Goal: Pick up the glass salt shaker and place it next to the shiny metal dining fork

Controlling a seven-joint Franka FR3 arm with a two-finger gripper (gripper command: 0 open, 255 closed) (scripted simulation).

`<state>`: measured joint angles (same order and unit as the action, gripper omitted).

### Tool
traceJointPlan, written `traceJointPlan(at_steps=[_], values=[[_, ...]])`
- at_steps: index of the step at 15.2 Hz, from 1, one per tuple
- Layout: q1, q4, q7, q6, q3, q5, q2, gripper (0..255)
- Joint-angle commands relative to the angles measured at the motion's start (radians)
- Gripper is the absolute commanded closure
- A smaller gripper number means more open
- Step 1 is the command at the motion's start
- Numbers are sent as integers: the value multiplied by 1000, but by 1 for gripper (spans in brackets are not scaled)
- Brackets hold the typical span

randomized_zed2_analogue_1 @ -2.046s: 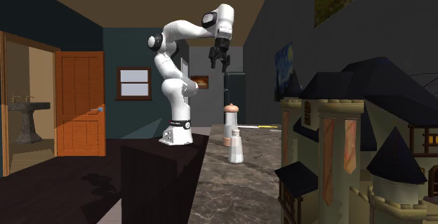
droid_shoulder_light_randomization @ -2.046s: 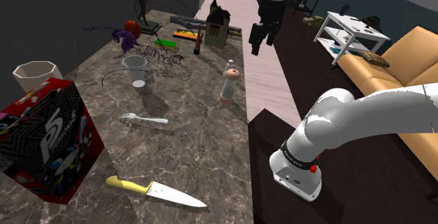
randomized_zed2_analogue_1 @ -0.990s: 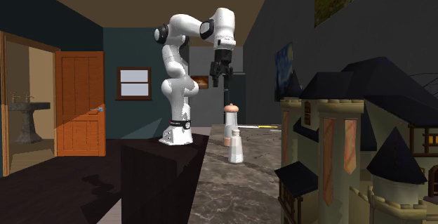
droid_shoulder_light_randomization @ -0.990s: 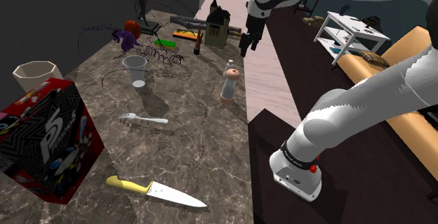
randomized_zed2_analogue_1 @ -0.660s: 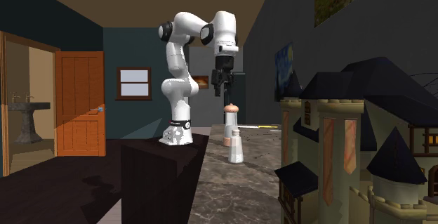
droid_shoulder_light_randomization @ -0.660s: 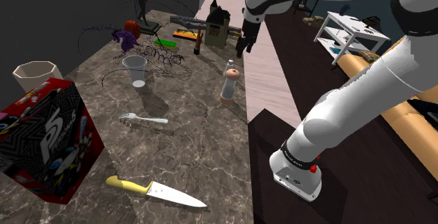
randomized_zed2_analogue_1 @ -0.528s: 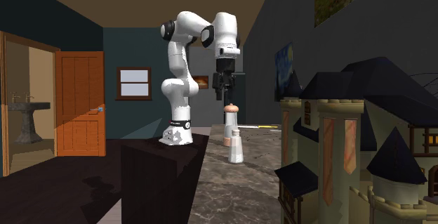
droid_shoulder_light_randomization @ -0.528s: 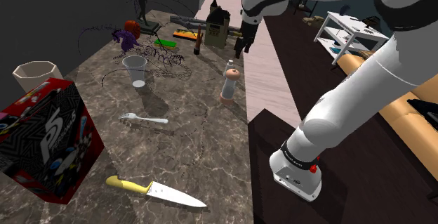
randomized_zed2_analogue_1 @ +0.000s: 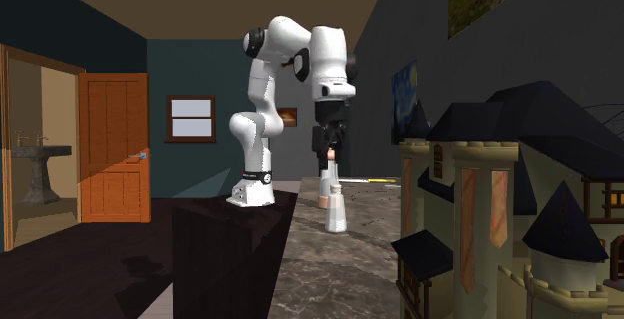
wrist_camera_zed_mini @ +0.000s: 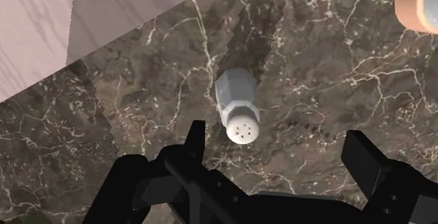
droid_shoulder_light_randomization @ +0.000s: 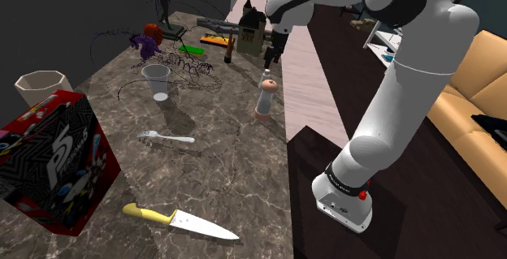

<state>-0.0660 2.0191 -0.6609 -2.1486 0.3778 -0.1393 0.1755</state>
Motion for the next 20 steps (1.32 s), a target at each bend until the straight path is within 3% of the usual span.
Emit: traceJointPlan(at_steps=[1,10,17,18,20], values=[[-24,-56,-58,-9,-3,-51,78,0],[-37,-40,-92,-94,-21,-96,155,0],[-38,-40,-92,-94,-21,-96,155,0],[-38,-40,-92,-94,-21,-96,155,255],[-38,-40,-92,-94,-21,-96,155,255]])
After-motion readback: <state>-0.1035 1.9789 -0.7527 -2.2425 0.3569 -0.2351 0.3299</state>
